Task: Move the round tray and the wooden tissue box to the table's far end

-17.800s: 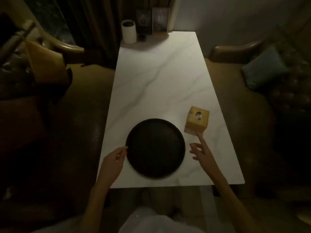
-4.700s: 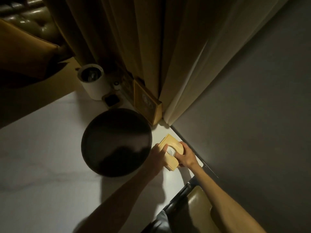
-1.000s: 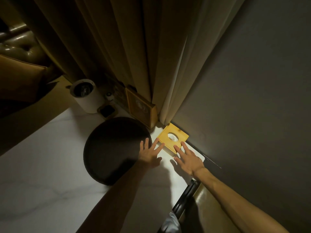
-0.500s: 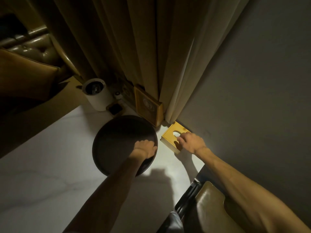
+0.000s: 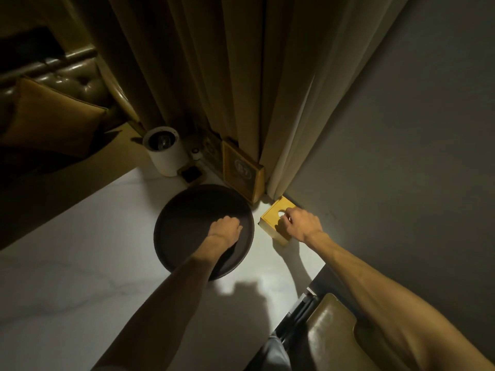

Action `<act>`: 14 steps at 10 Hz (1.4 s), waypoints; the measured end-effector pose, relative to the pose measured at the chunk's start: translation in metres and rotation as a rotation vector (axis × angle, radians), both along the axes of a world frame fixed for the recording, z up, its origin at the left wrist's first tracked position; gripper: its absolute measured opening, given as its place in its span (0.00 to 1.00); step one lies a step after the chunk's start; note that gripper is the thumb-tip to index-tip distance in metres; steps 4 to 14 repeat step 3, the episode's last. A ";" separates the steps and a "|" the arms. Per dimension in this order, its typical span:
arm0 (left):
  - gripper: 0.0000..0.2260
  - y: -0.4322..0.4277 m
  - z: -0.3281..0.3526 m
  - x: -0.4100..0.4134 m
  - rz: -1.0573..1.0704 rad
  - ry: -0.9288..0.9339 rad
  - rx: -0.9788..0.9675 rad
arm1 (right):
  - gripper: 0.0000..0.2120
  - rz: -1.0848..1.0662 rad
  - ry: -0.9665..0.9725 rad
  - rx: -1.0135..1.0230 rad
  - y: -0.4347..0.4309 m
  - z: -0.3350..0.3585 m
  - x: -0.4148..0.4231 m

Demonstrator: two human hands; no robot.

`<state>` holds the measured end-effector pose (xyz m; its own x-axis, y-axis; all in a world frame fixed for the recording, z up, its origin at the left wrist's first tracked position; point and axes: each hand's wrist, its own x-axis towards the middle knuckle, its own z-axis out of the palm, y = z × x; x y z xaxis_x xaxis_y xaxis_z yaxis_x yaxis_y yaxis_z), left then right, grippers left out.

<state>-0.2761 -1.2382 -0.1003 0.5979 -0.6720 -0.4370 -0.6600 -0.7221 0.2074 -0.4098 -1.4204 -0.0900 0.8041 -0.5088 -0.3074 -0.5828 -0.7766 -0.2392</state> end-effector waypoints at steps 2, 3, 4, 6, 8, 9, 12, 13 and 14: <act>0.13 0.026 0.033 0.008 0.044 0.016 -0.034 | 0.18 0.185 0.152 0.108 0.027 0.025 0.014; 0.13 0.055 0.054 0.017 0.087 -0.022 -0.056 | 0.20 0.241 0.086 0.067 0.049 0.043 0.028; 0.13 0.055 0.054 0.017 0.087 -0.022 -0.056 | 0.20 0.241 0.086 0.067 0.049 0.043 0.028; 0.13 0.055 0.054 0.017 0.087 -0.022 -0.056 | 0.20 0.241 0.086 0.067 0.049 0.043 0.028; 0.13 0.055 0.054 0.017 0.087 -0.022 -0.056 | 0.20 0.241 0.086 0.067 0.049 0.043 0.028; 0.13 0.055 0.054 0.017 0.087 -0.022 -0.056 | 0.20 0.241 0.086 0.067 0.049 0.043 0.028; 0.13 0.055 0.054 0.017 0.087 -0.022 -0.056 | 0.20 0.241 0.086 0.067 0.049 0.043 0.028; 0.13 0.055 0.054 0.017 0.087 -0.022 -0.056 | 0.20 0.241 0.086 0.067 0.049 0.043 0.028; 0.13 0.055 0.054 0.017 0.087 -0.022 -0.056 | 0.20 0.241 0.086 0.067 0.049 0.043 0.028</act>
